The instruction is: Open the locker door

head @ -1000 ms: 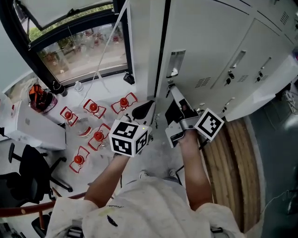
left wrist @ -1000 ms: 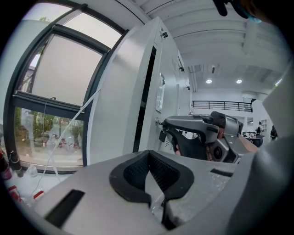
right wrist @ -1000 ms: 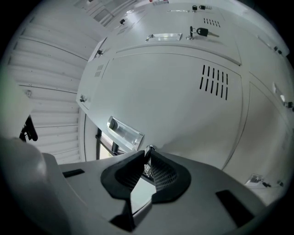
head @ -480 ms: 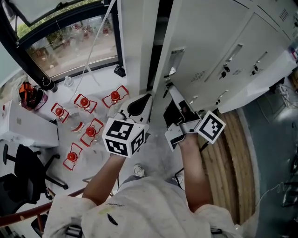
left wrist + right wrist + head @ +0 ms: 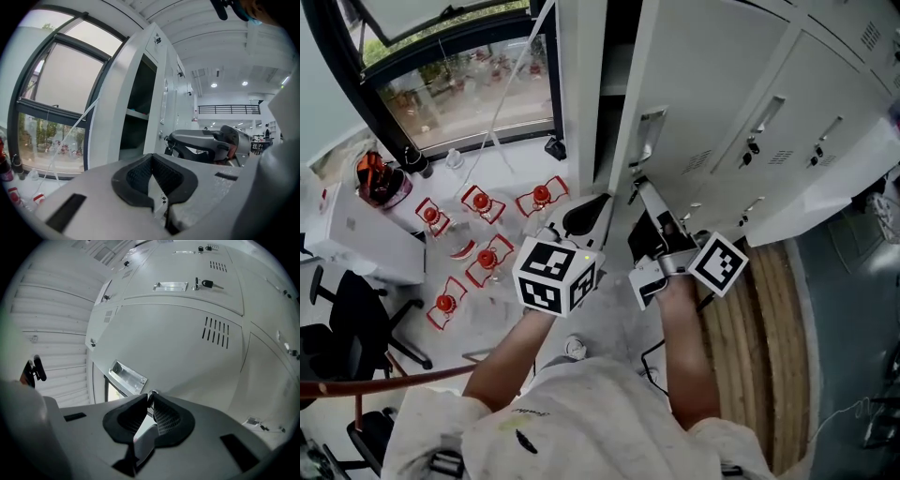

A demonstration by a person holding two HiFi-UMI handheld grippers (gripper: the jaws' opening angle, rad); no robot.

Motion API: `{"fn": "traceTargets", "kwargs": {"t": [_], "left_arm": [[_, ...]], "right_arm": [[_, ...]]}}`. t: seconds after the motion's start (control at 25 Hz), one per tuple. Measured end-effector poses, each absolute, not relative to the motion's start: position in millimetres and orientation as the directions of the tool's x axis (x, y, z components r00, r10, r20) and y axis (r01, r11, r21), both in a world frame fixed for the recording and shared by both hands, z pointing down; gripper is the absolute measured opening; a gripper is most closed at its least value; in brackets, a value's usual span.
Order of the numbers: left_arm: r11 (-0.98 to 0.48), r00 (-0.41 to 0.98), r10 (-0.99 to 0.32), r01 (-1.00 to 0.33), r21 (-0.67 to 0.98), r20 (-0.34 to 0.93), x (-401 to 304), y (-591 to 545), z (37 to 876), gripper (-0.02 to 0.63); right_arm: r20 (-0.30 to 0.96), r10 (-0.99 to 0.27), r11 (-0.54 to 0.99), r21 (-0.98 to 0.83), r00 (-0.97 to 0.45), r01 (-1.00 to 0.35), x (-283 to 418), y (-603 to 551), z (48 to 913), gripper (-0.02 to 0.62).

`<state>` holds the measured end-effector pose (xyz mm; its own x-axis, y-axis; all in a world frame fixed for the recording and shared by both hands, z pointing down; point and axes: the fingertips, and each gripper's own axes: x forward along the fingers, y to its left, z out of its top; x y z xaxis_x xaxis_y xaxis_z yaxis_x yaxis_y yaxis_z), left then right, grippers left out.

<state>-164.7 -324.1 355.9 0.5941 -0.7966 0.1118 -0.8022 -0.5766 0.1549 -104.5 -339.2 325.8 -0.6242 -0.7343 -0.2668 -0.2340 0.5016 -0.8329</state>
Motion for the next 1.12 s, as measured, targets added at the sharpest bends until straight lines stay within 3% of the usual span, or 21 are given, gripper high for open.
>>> {"fn": "traceTargets", "kwargs": {"t": [1.12], "left_arm": [[-0.494,0.505,-0.851,-0.863,0.108,0.145,-88,-252,350,0.005]], "right_arm": [[-0.275,-0.681,0.516,-0.837,-0.678,-0.18,-17,-275,325,0.041]]}}
